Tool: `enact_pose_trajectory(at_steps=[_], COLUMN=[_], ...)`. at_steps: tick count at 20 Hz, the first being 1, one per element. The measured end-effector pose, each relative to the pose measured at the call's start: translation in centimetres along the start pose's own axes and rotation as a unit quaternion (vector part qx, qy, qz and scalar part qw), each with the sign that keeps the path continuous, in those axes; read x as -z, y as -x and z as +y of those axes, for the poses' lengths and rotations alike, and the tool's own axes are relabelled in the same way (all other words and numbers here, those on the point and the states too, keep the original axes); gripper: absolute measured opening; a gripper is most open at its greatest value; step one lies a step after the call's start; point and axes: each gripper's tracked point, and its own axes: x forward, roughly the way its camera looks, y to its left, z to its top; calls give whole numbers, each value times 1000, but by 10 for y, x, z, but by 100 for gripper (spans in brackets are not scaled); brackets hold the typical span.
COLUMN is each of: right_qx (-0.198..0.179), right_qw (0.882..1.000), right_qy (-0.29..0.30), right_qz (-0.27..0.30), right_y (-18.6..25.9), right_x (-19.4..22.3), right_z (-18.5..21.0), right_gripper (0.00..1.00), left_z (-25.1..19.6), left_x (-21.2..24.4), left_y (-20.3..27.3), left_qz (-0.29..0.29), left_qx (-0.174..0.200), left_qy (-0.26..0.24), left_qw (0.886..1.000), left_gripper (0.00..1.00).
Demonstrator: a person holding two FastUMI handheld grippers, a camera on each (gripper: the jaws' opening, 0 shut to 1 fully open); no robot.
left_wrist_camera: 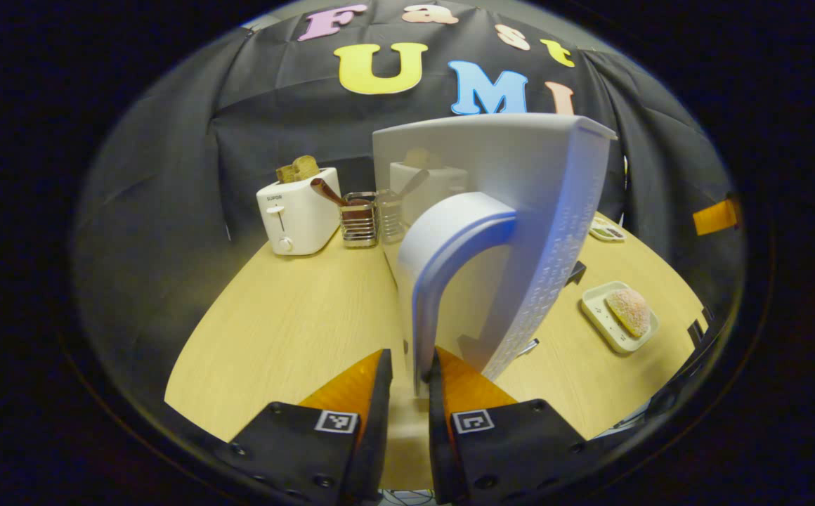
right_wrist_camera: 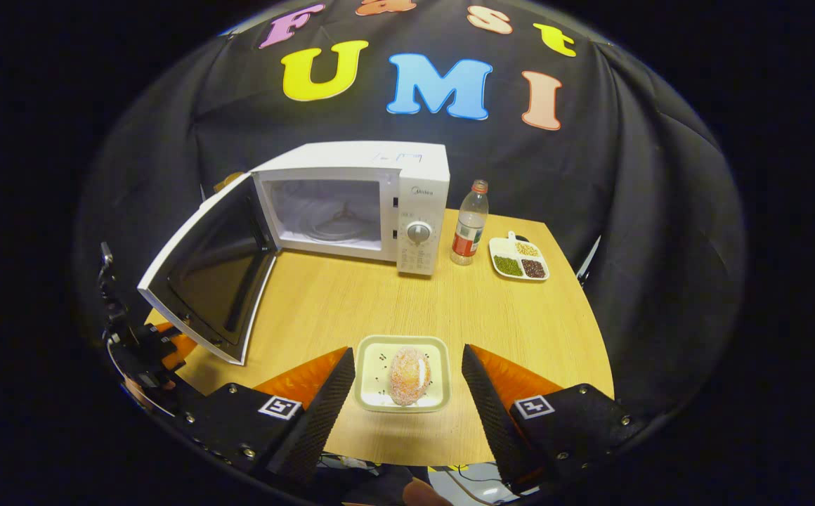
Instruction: Open the microwave oven with the left hand, put the food in, and close the microwave oven.
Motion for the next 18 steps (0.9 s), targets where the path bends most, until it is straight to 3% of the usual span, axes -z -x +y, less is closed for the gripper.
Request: enact_pose_trajectory(at_steps=[1,4,7,9,11,12,16,17,18], right_qx=[-6,-22,-30,-33,-39,-44,-41,-37,-41], right_qw=[1000,998,996,994,991,990,990,990,990], right_qy=[-1,8,7,-1,-6,-6,12,16,19], right_qz=[15,50,80,102,124,132,135,133,135], right_y=[-9,-35,-74,-93,-110,-116,-135,-139,-143], right_x=[9,33,50,65,81,86,95,96,97], right_z=[1,5,1,0,1,1,-2,-4,-4], right_gripper=[94,94,94,94,95,94,93,93,93], left_z=[0,0,4,8,19,23,22,19,16], left_x=[2,4,6,9,7,5,-4,-7,-10], left_y=[0,3,20,38,62,77,130,141,152], left_qz=[2,9,26,34,39,38,31,27,22], left_qx=[-5,-17,-52,-86,-131,-150,-195,-205,-215], left_qy=[8,9,-4,-16,-30,-33,-15,-6,5], left_qw=[1000,1000,998,996,990,987,980,978,976], left_gripper=[37,67,78,75,82,79,83,75,84])
